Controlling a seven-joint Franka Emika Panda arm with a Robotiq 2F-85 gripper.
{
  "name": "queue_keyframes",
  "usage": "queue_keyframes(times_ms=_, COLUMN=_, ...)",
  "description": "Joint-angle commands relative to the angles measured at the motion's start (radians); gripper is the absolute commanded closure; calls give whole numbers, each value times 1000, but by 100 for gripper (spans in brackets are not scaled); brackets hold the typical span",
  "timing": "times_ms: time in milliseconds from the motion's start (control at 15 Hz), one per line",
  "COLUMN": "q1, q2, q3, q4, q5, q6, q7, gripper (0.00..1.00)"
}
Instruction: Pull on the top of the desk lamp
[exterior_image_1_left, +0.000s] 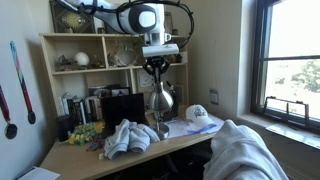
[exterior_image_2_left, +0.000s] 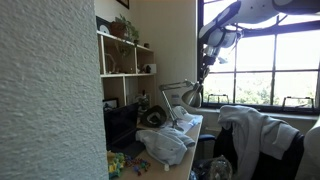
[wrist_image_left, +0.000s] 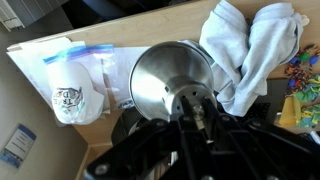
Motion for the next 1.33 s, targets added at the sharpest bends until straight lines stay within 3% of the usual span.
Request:
queue_keyframes(times_ms=0, q1=-2, q2=-1, q3=18, q4=31, q5=-41, q6=-53, q7=-54, gripper=93)
queue_keyframes(times_ms=1267, q1=36, q2=-4, q3=78, q4=66, q5=-257, q6=-124, q7=-291, gripper=93)
